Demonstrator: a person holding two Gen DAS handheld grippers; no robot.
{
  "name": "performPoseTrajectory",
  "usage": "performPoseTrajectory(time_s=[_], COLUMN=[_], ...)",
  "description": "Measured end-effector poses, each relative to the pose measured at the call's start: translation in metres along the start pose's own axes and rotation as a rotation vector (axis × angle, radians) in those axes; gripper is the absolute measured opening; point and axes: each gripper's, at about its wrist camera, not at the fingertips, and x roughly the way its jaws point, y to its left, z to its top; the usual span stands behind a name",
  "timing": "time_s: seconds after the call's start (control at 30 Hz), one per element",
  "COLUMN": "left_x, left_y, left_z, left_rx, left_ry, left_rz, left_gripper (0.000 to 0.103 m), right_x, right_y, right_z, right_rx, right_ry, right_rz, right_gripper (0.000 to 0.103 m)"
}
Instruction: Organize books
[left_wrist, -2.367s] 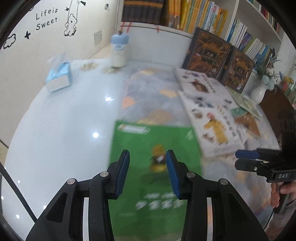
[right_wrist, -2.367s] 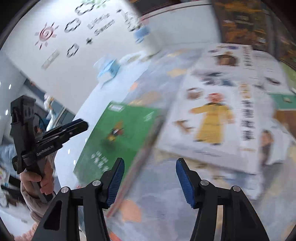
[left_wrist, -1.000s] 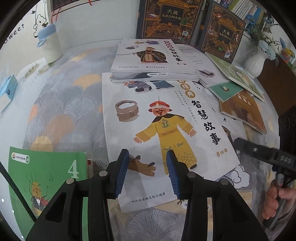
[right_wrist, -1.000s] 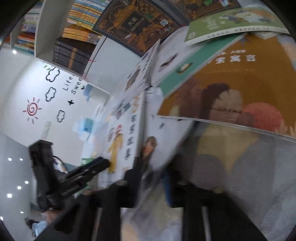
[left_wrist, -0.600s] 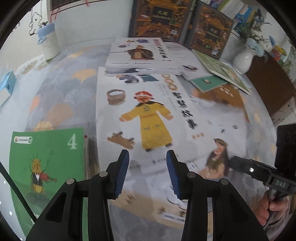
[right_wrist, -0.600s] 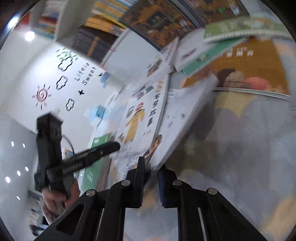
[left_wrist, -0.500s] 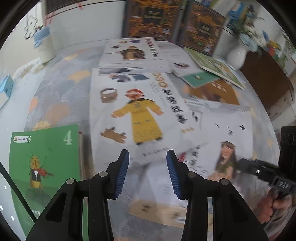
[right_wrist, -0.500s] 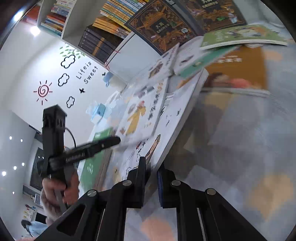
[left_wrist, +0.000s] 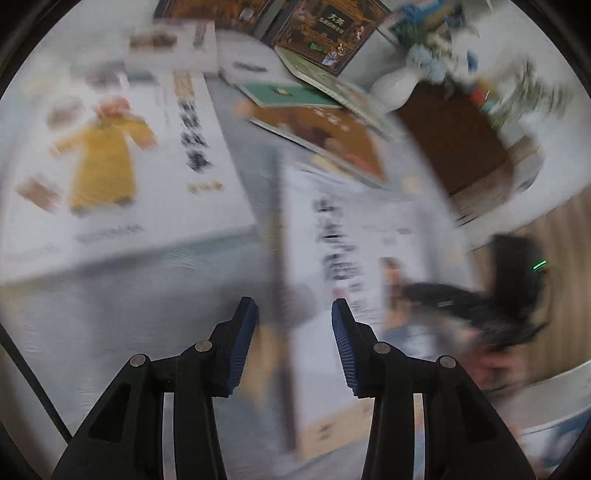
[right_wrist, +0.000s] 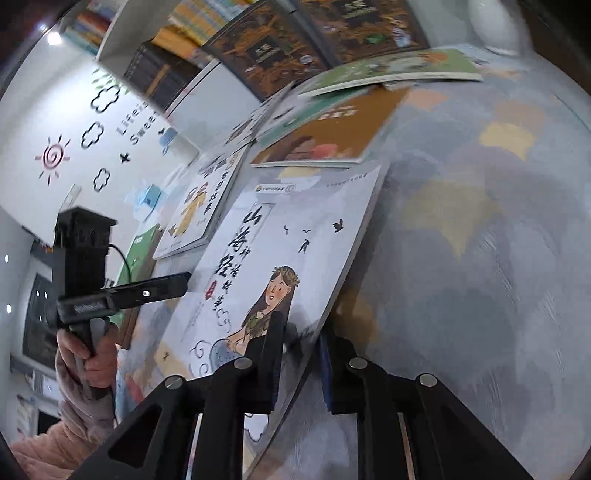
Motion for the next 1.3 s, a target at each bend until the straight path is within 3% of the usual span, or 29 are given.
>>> performPoseTrajectory(time_s=[0.13,0.23,0.4,0.5,0.67,1.3], left_x=[0.005,0.006,0.009,0.005,0.004,0.005], left_y=[0.006,-0.003,-0.019,-0.012,-0.011,-0.015], left_z=[0.000,-0.004,-0.013,-0.017,-0.022,-0.024], left_rx=[-0.034,0.008,0.121,0.121,0.135,0.144], left_ry=[-0.036,-0.066,-0.140,-0.176,-0.231,-0.240], left_rz=[-0.052,0.071,0.195,0.173,0.165,0.172], left_gripper=[0.035,0.021,0.023,0.024,0.024,0.024], right_x=[0.016,0.020,0.014,0.013,0.013,0.010], right_y=[0.016,0.021,0.002,-0.006,0.003,0.008], right_z=[0.018,0.023,0.014,0.006,0.004,0.001], right_rx=[-0.089,-0.124,-0.053,-0.025,-0.062,-0.078], right_ry=[0.045,0.051,-0.011,-0.064,-0.081,-0.095], right_rz=[-0.033,-0.061,0.035,0.092,0.056,0.029], right_gripper=[0.020,0.021,0.022,0.021,0.020,0.020])
